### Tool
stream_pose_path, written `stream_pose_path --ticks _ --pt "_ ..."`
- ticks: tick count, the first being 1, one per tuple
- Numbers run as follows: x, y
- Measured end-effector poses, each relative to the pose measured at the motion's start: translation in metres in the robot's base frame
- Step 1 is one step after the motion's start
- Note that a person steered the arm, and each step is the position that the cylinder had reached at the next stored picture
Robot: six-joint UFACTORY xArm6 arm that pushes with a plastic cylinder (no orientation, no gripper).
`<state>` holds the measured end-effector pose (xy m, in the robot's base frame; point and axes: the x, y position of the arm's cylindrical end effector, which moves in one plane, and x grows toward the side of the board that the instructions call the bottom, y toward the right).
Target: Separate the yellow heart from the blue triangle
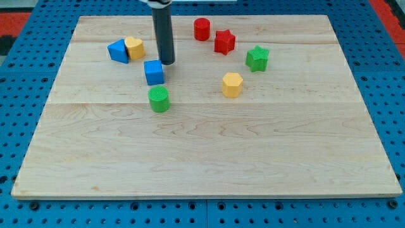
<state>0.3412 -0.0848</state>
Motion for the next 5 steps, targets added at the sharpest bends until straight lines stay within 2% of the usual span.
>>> stream_pose_path --ticks 2,3,4,5 --pt "0.002 -0.032" --pt "-0.015 -0.014" --pt "-0.014 0.017" --pt "0.042 0.039"
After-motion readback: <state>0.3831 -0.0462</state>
